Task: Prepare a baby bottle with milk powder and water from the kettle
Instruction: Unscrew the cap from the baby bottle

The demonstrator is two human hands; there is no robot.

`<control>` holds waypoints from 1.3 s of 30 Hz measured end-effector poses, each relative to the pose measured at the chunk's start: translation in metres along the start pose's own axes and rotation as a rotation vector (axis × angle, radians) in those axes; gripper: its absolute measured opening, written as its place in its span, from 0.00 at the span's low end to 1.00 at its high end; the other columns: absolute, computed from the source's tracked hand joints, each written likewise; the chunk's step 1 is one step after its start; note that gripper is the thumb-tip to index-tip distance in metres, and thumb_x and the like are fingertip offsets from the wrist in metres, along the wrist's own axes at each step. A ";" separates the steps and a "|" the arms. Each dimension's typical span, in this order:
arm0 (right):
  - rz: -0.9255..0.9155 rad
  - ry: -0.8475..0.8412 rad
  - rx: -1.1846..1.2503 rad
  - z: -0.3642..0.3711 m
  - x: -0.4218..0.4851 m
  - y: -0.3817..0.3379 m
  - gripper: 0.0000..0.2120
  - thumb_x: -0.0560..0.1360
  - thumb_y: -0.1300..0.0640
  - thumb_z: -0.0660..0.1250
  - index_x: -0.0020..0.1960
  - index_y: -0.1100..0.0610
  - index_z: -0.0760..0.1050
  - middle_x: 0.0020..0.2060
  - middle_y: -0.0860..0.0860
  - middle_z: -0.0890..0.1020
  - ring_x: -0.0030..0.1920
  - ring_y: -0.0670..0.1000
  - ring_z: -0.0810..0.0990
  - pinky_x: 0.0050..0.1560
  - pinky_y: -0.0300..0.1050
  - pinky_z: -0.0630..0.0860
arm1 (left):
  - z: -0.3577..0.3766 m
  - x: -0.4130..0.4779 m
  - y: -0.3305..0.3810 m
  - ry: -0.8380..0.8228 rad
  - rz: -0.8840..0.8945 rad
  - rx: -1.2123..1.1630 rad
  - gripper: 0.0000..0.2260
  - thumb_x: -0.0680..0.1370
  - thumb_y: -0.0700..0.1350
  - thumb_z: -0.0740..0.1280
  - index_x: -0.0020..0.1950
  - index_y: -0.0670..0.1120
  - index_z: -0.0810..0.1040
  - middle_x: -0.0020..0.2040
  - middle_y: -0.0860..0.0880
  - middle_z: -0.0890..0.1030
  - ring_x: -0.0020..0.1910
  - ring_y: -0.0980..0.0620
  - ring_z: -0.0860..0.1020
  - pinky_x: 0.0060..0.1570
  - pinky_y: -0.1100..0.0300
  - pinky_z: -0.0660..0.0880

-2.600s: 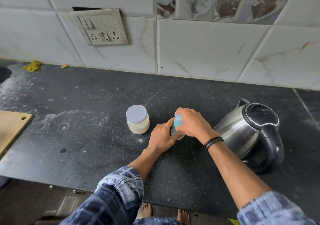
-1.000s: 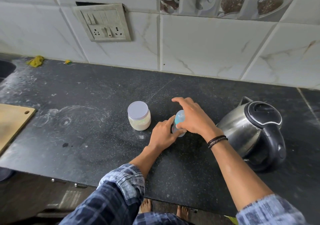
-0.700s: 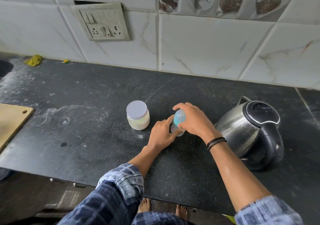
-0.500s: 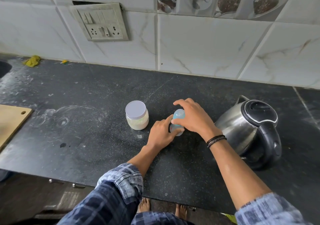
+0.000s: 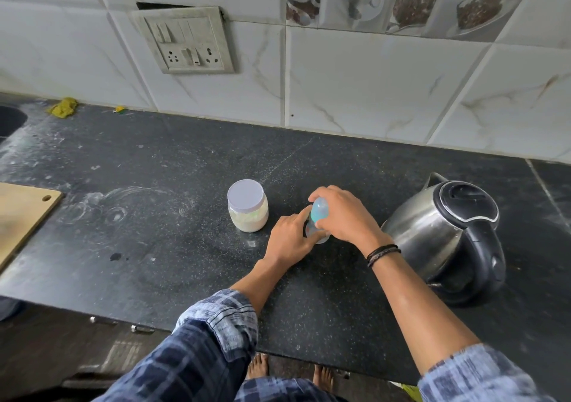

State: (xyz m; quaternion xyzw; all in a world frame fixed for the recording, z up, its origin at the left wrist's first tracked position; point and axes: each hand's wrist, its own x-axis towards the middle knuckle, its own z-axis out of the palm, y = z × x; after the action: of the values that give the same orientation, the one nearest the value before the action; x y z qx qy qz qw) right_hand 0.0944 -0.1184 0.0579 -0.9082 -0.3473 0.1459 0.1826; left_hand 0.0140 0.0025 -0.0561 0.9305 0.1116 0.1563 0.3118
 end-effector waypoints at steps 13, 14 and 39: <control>0.017 -0.048 0.023 -0.014 0.001 -0.004 0.29 0.72 0.57 0.79 0.70 0.49 0.74 0.66 0.50 0.77 0.64 0.54 0.76 0.62 0.51 0.76 | 0.001 0.001 -0.001 0.000 0.005 -0.004 0.35 0.77 0.70 0.58 0.75 0.49 0.72 0.49 0.49 0.84 0.46 0.47 0.79 0.49 0.55 0.69; 0.023 -0.047 0.018 -0.015 0.001 -0.004 0.30 0.72 0.55 0.79 0.71 0.49 0.73 0.66 0.50 0.76 0.64 0.54 0.76 0.62 0.51 0.75 | 0.001 0.001 -0.001 0.001 0.005 -0.011 0.35 0.77 0.70 0.58 0.75 0.49 0.72 0.48 0.49 0.84 0.45 0.47 0.79 0.50 0.55 0.70; 0.034 -0.070 -0.039 -0.019 -0.001 -0.006 0.26 0.76 0.60 0.76 0.71 0.51 0.74 0.67 0.50 0.76 0.64 0.53 0.77 0.59 0.46 0.72 | 0.005 0.001 -0.005 0.008 0.000 -0.022 0.33 0.77 0.71 0.59 0.74 0.50 0.71 0.46 0.50 0.82 0.40 0.55 0.71 0.48 0.57 0.67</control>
State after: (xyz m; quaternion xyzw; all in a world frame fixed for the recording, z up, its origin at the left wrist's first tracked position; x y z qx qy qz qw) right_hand 0.0978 -0.1196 0.0776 -0.9116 -0.3411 0.1740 0.1499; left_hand 0.0162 0.0034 -0.0627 0.9265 0.1109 0.1611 0.3215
